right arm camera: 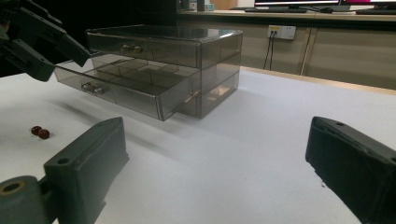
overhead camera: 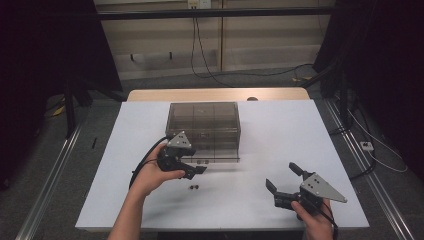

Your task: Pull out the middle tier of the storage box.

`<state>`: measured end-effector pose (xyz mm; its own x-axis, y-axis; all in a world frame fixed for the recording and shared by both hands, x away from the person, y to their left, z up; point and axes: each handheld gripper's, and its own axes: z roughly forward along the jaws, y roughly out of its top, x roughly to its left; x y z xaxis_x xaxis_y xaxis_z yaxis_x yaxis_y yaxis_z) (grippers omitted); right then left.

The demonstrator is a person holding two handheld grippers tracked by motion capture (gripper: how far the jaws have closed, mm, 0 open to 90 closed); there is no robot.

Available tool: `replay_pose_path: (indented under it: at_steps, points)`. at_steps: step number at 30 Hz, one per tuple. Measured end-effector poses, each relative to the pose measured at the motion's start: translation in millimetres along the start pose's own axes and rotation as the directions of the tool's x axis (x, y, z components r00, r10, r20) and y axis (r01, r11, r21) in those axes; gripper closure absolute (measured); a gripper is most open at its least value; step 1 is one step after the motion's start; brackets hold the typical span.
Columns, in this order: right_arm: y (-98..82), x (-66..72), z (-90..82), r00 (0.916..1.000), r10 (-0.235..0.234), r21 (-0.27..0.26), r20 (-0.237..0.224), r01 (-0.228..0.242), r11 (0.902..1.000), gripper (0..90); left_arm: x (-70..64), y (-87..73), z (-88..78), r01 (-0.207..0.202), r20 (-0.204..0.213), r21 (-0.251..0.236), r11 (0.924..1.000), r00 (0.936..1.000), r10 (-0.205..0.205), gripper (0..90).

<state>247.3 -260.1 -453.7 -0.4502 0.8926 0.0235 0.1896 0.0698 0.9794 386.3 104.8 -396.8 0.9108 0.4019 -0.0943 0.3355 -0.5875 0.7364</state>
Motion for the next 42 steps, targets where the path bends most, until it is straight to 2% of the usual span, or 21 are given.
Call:
replay_pose_path:
  at_steps: [7,10,17,21,24,26,32,36,40,42]
  points:
    - [0.1,-0.1,-0.3,1.0,0.0,-0.001,0.001,0.0,1.0,4.6,-8.9,-0.2,-13.1,-0.014,-0.007,-0.003,0.9999,0.9999,0.014,20.2]
    - [0.1,0.4,-0.2,1.0,0.001,0.0,0.001,-0.001,1.0,4.6,-11.6,-3.6,-18.1,-0.014,0.002,-0.01,0.9998,0.9999,0.014,19.6]
    - [0.4,0.8,-0.3,1.0,-0.002,-0.001,0.003,0.002,1.0,4.6,-14.7,-15.8,-26.5,-0.014,-0.029,0.002,0.9999,0.9995,0.014,17.3]
    - [0.7,0.7,-0.4,1.0,-0.002,-0.002,0.002,0.002,1.0,4.6,-16.3,-23.8,-26.9,-0.015,-0.05,0.025,0.9996,0.9986,0.017,17.2]
    - [1.3,1.0,-0.5,1.0,-0.006,-0.005,0.002,0.006,1.0,4.7,-17.2,-29.6,-24.8,-0.019,-0.039,0.03,0.9994,0.999,0.02,17.1]
    - [1.3,0.5,-0.5,1.0,-0.008,-0.004,0.002,0.008,1.0,4.6,-18.9,-32.4,-23.8,-0.029,-0.047,0.042,0.9987,0.9984,0.031,17.0]
    - [1.4,1.0,-0.6,1.0,-0.009,-0.003,0.001,0.009,1.0,4.6,-18.3,-42.2,-21.9,-0.023,-0.067,0.043,0.9988,0.9974,0.025,16.8]
    - [1.7,1.0,-0.3,0.9999,-0.012,-0.003,0.0,0.012,0.9999,4.7,-16.2,-47.7,-19.1,-0.024,-0.057,0.047,0.9986,0.998,0.027,21.8]
    - [1.5,1.3,0.0,0.9999,-0.014,-0.001,0.0,0.014,0.9999,4.6,-17.2,-50.6,-13.9,-0.027,-0.031,0.061,0.9978,0.9991,0.029,32.4]
    - [1.5,1.4,-0.1,0.9999,-0.015,0.0,0.0,0.015,0.9999,4.7,-17.6,-51.4,-11.8,-0.034,-0.034,0.067,0.9971,0.9988,0.037,38.2]
